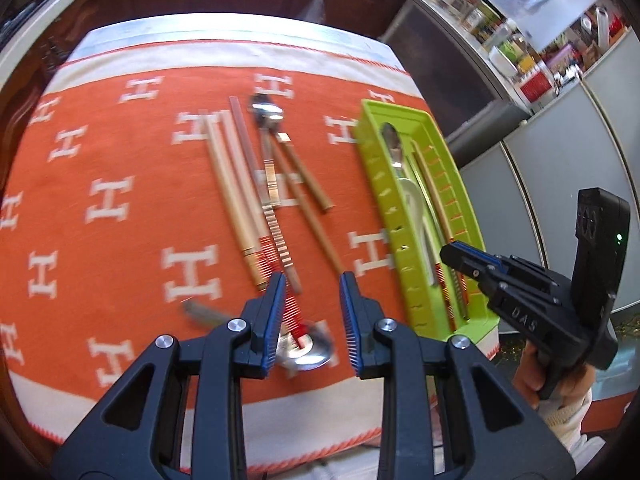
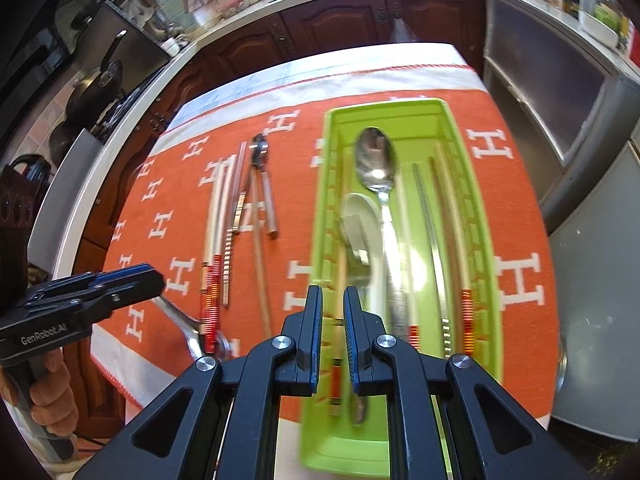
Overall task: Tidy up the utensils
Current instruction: 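Move both open tools back over the remaining utensils on the blanket, then grasp a steel spoon with the left tool while the right tool grasps a wooden chopstick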
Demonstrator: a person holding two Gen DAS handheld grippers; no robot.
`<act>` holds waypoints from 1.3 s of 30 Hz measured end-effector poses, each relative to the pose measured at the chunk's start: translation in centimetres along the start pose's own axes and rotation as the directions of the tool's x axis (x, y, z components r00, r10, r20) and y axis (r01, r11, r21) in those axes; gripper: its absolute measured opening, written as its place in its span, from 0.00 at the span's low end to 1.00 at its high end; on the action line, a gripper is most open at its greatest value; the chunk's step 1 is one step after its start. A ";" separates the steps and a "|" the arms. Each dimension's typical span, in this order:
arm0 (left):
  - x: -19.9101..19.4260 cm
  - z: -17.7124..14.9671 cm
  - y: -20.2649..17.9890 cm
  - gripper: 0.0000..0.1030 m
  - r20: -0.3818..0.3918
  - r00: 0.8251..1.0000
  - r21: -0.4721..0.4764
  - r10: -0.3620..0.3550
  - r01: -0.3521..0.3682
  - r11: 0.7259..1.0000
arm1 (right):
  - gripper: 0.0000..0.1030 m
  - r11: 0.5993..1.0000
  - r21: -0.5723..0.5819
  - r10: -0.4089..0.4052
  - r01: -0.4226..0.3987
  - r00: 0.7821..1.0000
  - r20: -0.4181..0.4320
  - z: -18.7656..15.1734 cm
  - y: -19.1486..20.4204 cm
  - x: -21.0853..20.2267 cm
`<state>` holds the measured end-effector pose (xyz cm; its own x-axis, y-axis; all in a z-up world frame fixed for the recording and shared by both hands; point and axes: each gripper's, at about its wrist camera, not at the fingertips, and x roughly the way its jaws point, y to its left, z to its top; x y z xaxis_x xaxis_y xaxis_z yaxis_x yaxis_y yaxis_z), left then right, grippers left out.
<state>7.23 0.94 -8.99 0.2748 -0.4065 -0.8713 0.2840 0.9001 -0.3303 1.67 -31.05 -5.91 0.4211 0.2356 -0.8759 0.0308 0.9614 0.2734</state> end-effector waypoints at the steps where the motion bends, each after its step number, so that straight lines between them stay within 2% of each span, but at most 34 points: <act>1: -0.7 -0.4 0.9 0.24 0.006 1.000 -0.011 -0.003 0.003 1.000 | 0.11 1.000 -0.008 0.003 -0.003 1.000 0.000 0.0 0.5 0.0; 6: -1.5 -2.5 4.0 0.28 0.011 1.000 -0.050 0.000 0.000 0.999 | 0.11 0.997 -0.067 0.027 -0.028 0.999 -0.018 0.2 3.8 0.6; 12: 1.5 -4.6 5.7 0.28 -0.006 1.000 -0.075 0.003 -0.004 0.997 | 0.11 0.992 -0.119 0.031 -0.038 0.997 -0.064 0.2 7.0 2.6; 17: 3.7 -5.0 6.3 0.28 0.025 0.998 -0.110 -0.062 0.064 0.992 | 0.11 0.990 -0.135 0.028 -0.041 0.995 -0.095 0.2 8.3 4.2; 24: 6.1 -4.5 6.8 0.28 0.067 0.990 -0.152 -0.123 0.132 0.980 | 0.11 0.992 -0.118 0.018 -0.033 0.991 -0.130 0.8 8.3 6.4; 28: 6.6 -4.0 6.8 0.28 0.109 0.986 -0.155 -0.129 0.145 0.977 | 0.11 0.993 -0.118 0.001 -0.018 0.989 -0.145 1.7 8.3 8.0; 30: 6.8 -3.8 6.8 0.26 0.122 0.984 -0.159 -0.127 0.145 0.977 | 0.11 0.992 -0.122 -0.007 -0.012 0.988 -0.152 2.0 8.6 8.7; 32: 7.2 -3.7 6.7 0.13 0.131 0.985 -0.159 -0.115 0.135 0.978 | 0.11 0.991 -0.131 -0.016 -0.006 0.987 -0.161 2.5 9.1 9.6; 34: 7.5 -3.6 7.0 0.06 0.131 0.985 -0.167 -0.114 0.135 0.977 | 0.11 0.990 -0.144 -0.033 0.009 0.986 -0.165 2.9 9.5 10.5; 39: 7.8 -3.2 7.4 0.04 0.140 0.981 -0.175 -0.134 0.157 0.972 | 0.13 0.979 -0.193 -0.101 0.072 0.985 -0.142 3.7 10.4 12.1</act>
<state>8.51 4.93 -19.37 0.3604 -0.5410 -0.7599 0.1590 0.8384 -0.5214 10.39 -18.74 -12.18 0.2828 0.1552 -0.9465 -0.1141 0.9853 0.1275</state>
